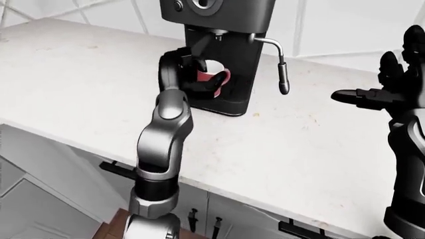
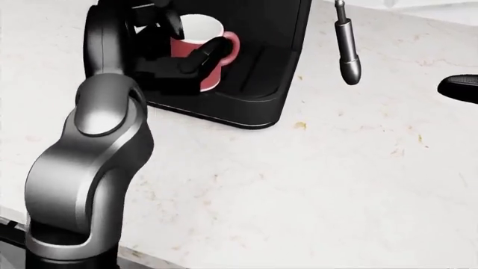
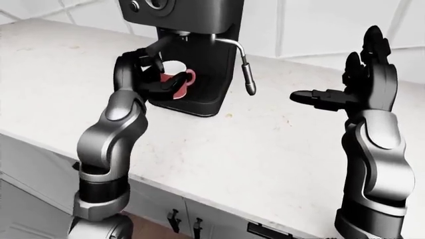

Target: Pick the mug from under the coffee machine dispenser and place it on the counter.

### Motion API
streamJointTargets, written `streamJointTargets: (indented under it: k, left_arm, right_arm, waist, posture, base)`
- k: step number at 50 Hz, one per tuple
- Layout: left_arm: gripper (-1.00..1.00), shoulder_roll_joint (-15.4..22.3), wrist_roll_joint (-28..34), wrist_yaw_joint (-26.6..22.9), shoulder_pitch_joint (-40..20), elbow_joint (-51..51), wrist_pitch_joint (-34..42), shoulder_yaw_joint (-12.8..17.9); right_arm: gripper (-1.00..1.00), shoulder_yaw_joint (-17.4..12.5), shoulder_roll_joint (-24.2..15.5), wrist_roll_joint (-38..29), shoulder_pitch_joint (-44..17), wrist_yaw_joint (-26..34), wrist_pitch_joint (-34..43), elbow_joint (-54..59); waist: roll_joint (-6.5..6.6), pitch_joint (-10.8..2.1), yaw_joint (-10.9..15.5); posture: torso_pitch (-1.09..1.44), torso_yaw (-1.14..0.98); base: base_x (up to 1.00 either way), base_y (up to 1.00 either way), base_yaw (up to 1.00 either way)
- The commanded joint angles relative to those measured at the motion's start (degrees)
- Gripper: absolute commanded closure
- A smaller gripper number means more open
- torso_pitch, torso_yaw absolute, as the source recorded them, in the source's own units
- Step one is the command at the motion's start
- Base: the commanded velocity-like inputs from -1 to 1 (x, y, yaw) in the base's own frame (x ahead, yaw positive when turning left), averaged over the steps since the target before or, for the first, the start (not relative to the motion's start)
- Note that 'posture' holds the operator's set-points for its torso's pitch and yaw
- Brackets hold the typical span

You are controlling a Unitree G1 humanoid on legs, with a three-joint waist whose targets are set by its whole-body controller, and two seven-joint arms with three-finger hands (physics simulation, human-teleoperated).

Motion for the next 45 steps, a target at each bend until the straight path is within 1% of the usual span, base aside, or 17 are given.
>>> streamJointTargets:
  k: [1,3,8,14,17,19,22,26,28,38,41,44,45]
  left_arm:
    - [1.0,0.6,-1.2,-0.6,-1.3,-2.5,-1.5,0.7]
    - [1.0,2.7,-1.5,-1.1,-0.3,-4.0,-0.8,1.6]
    - [1.0,5.5,-2.7,-2.0,1.2,-6.7,0.3,2.9]
    - [1.0,9.7,-4.7,-4.0,2.7,-10.2,2.0,6.0]
    - [1.0,11.6,-4.8,-4.4,3.8,-10.7,1.3,7.1]
    - [1.0,12.7,-5.9,-5.4,4.5,-9.8,-1.0,8.6]
    - [1.0,14.8,-6.5,-6.8,5.4,-7.1,-5.8,9.7]
    - [1.0,16.6,-4.6,-7.8,6.8,-1.9,-13.4,9.6]
    - [1.0,16.8,-4.1,-8.1,7.2,0.4,-16.0,10.0]
    - [1.0,19.2,-1.7,-9.4,8.1,8.7,-26.5,11.4]
    - [1.0,20.3,-1.7,-9.6,8.1,12.0,-29.2,12.3]
    - [1.0,20.5,-2.1,-9.5,8.4,13.9,-31.1,12.5]
    - [1.0,20.5,-2.0,-10.1,9.3,19.1,-36.7,12.9]
  right_arm:
    - [-1.0,-0.8,-1.2,-0.1,-1.6,-0.1,-1.6,-1.9]
    - [-1.0,-0.7,-1.3,-0.1,-1.8,-0.1,-1.4,-1.9]
    - [-1.0,-0.7,-1.4,-0.1,-2.1,-0.1,-1.3,-1.9]
    - [-1.0,-0.5,-1.3,-0.3,-2.1,0.0,-1.4,-1.7]
    - [-1.0,-0.5,-1.3,-0.4,-2.0,0.1,-1.4,-1.8]
    - [-1.0,-0.6,-1.4,-0.3,-2.1,0.1,-1.2,-1.9]
    - [-1.0,-0.6,-1.3,-0.4,-2.0,0.1,-1.3,-2.0]
    - [-1.0,-0.6,-1.2,-0.4,-1.9,0.2,-1.4,-2.1]
    - [-1.0,-0.6,-1.2,-0.5,-1.8,0.2,-1.3,-2.1]
    - [-1.0,-0.6,-1.1,-0.6,-1.8,0.2,-1.4,-2.1]
    - [-1.0,-0.5,-1.0,-0.7,-1.9,0.2,-1.3,-2.2]
    - [-1.0,-0.5,-1.1,-0.6,-2.1,0.2,-1.1,-2.3]
    - [-1.0,-0.5,-1.1,-0.6,-1.9,0.3,-1.1,-2.4]
  waist:
    - [-0.35,-1.45,0.0]
    - [-0.22,-1.48,0.1]
    - [0.13,-1.52,0.0]
    - [0.42,-1.5,0.0]
    - [0.63,-1.44,-0.1]
    - [0.77,-1.45,-0.1]
    - [1.0,-1.49,-0.1]
    - [1.14,-1.57,0.0]
    - [1.17,-1.64,0.0]
    - [1.26,-1.81,0.0]
    - [1.36,-1.9,0.0]
    - [1.48,-1.97,-0.1]
    - [1.52,-1.99,-0.1]
  posture:
    - [0.0,0.0]
    - [0.0,0.0]
    - [0.0,0.0]
    - [0.0,0.0]
    - [0.0,0.0]
    - [0.0,0.0]
    - [0.0,0.0]
    - [0.0,0.0]
    - [0.0,0.0]
    - [0.0,0.0]
    - [0.0,0.0]
    - [0.0,0.0]
    - [0.0,0.0]
  base:
    - [0.0,0.0,0.0]
    - [0.0,0.0,0.0]
    - [0.0,0.0,0.0]
    - [0.0,0.0,0.0]
    - [0.0,0.0,0.0]
    - [0.0,0.0,0.0]
    - [0.0,0.0,0.0]
    - [0.0,0.0,0.0]
    - [0.0,0.0,0.0]
    - [0.0,0.0,0.0]
    - [0.0,0.0,0.0]
    - [0.0,0.0,0.0]
    - [0.0,0.0,0.0]
